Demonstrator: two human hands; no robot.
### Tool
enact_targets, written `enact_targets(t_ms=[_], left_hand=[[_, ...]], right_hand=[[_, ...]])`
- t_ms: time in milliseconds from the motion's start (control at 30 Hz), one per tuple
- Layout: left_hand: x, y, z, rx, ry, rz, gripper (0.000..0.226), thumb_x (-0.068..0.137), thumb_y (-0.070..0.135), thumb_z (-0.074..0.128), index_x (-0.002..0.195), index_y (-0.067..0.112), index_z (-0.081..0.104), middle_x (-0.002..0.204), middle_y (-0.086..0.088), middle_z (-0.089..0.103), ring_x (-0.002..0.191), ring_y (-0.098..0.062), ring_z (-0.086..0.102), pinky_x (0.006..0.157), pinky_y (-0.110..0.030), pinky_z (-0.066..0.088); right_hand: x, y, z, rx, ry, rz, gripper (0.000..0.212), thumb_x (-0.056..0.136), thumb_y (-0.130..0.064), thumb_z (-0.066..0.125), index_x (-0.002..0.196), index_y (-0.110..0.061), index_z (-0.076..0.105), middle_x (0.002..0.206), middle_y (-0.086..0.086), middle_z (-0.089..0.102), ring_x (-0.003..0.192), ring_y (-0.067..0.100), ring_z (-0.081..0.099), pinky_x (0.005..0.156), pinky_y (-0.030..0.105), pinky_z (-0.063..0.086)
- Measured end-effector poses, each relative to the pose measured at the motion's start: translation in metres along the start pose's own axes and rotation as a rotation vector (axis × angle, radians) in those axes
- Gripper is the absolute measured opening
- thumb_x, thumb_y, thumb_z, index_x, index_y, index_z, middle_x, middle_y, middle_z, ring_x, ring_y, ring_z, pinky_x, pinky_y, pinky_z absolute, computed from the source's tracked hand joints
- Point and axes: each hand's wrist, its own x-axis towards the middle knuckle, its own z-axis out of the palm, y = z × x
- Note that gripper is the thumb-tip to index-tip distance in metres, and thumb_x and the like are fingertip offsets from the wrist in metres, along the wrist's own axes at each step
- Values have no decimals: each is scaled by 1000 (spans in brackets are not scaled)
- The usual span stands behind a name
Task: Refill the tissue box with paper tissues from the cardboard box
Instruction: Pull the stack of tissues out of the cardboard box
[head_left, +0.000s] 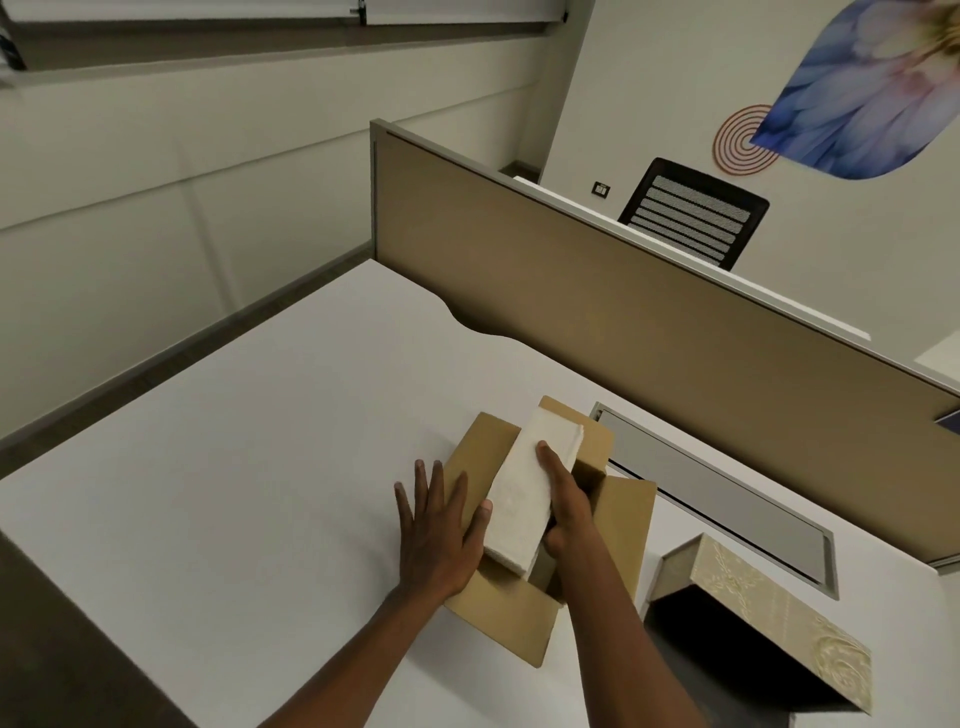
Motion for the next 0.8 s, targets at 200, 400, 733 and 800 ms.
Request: enact_targets(t_ms=[200,400,733,800], left_hand=[[-5,25,-20,-346,-5,14,59,97,59,35,150,32,40,166,2,22,154,-22,15,121,-40,20],[-14,46,-41,-788,-33,-128,53,87,65,50,132,37,50,136,3,57,109,-13,58,82,-21,56],[-47,77,-58,-1144,-159,-271,133,38,94,63,151,47,11,125,19,39,94,-1,51,50,-7,49],[-53,79,-54,-1188,-207,-261,126,41,87,73,146,48,15,125,12,48,101,-10,56,56,-13,56]], right_hand=[[-21,-14,-7,119,-23,-107,69,76,-44,87,133,-16,59,122,16,73,110,38,71,99,61,53],[-46,-21,-13,230,-54,-138,76,73,-51,86,135,-17,57,121,16,74,108,35,72,91,53,58],[-82,-14,-21,356,-38,-299,74,74,-55,81,134,-20,55,121,16,72,111,37,70,98,61,54],[-92,-14,-22,403,-68,-327,70,77,-52,81,134,-19,56,114,14,75,107,36,72,93,58,57]])
